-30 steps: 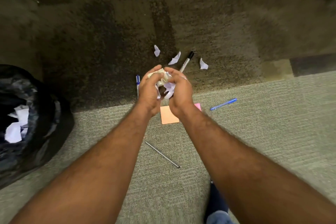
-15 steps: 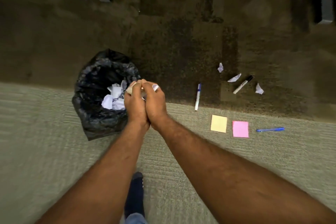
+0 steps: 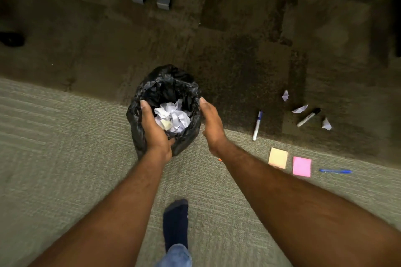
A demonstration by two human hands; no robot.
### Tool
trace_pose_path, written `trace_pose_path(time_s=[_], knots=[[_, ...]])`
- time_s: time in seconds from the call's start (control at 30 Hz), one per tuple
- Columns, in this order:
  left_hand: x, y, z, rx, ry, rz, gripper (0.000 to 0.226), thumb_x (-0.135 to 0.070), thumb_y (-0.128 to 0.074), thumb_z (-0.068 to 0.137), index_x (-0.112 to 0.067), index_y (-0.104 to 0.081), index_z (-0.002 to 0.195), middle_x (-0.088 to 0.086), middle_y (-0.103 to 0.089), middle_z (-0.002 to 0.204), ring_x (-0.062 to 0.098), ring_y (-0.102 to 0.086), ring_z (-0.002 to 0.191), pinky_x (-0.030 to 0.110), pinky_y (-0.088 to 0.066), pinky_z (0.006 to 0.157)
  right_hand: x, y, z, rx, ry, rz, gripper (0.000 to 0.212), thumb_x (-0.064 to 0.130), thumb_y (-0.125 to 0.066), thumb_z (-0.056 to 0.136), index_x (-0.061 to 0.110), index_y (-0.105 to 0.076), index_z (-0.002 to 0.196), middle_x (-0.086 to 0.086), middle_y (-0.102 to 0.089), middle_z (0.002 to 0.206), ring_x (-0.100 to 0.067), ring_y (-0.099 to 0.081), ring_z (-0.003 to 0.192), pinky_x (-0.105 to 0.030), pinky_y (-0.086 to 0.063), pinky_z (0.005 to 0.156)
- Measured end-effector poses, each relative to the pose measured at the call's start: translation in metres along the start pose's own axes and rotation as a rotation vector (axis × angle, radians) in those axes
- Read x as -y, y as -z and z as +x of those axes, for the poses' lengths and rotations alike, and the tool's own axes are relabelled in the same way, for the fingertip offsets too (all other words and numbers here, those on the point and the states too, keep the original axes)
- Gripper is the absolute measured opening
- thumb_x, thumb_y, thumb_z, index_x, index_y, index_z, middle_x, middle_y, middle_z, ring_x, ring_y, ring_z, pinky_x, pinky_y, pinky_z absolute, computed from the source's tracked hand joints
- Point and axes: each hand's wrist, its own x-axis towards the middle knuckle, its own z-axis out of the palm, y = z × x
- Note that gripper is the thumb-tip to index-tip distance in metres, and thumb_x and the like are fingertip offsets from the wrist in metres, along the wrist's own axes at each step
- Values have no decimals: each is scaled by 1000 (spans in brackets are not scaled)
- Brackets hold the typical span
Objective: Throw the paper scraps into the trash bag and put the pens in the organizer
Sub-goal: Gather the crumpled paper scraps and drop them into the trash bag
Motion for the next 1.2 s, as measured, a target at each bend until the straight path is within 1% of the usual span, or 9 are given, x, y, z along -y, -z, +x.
trace_pose_path(time_s=[0.1,0.23,0.3,0.4,0.47,0.53,0.7,0.93,1.2], knots=[[18,-8,-6,47,30,122,54,-75,-33,88,-43,-45,130,-12,-56,124,16,-53,118,50,-40,96,-11,38,-2,-47,-10,-7,64,59,-53,91,23,-44,143,11,-50,131,4,-49,106,-34,-35,92],[58,-42,-20,167,50,304,65,-65,-40,92,-29,-38,146,0,-44,145,21,-45,131,52,-41,105,-33,100,-4,-136,-12,-109,65,56,-59,89,17,-49,140,-1,-51,142,-15,-48,128,-29,-34,96],[87,-64,-23,185,72,385,64,-61,-40,94,-23,-38,146,3,-45,140,25,-47,130,51,-43,104,-42,141,-7,-171,-25,-189,64,53,-61,90,15,-49,139,-4,-52,141,-19,-49,129,-29,-38,98],[132,-98,-23,263,-8,688,38,-59,-36,97,-29,-56,110,1,-51,116,26,-55,112,50,-44,102,-55,212,-9,-196,-68,-380,60,47,-66,88,15,-52,137,-6,-56,137,-21,-53,125,-34,-42,103],[159,-120,-24,339,-141,984,42,-55,-35,99,-22,-56,83,7,-59,97,25,-59,94,46,-46,93,-65,259,-10,-215,-75,-506,60,40,-72,86,12,-53,135,-7,-57,137,-21,-54,125,-35,-43,105],[182,-142,-23,391,-206,1189,45,-53,-36,100,-19,-56,78,8,-59,89,24,-57,88,37,-41,80,-73,305,-9,-241,-79,-579,58,31,-74,85,9,-54,134,-10,-57,139,-22,-53,127,-33,-41,107],[235,-183,-8,508,-337,1634,61,-55,-62,85,-15,-57,131,13,-57,134,32,-50,127,41,-42,105,-83,405,-4,-253,-86,-826,55,26,-71,87,10,-52,136,-10,-53,141,-26,-49,131,-32,-36,108],[277,-264,9,753,-615,2037,77,-45,-64,84,-20,-32,150,10,-22,160,28,-18,148,52,-22,116,-107,493,26,-229,-110,-1051,65,26,-68,86,11,-42,143,-12,-42,145,-29,-38,136,-40,-37,111],[323,-334,54,764,-752,2068,76,-47,-65,81,-17,-36,145,13,-34,149,34,-33,137,51,-33,110,-113,536,88,-264,-76,-1091,69,26,-70,82,10,-41,142,-13,-41,140,-32,-41,130,-42,-41,109]])
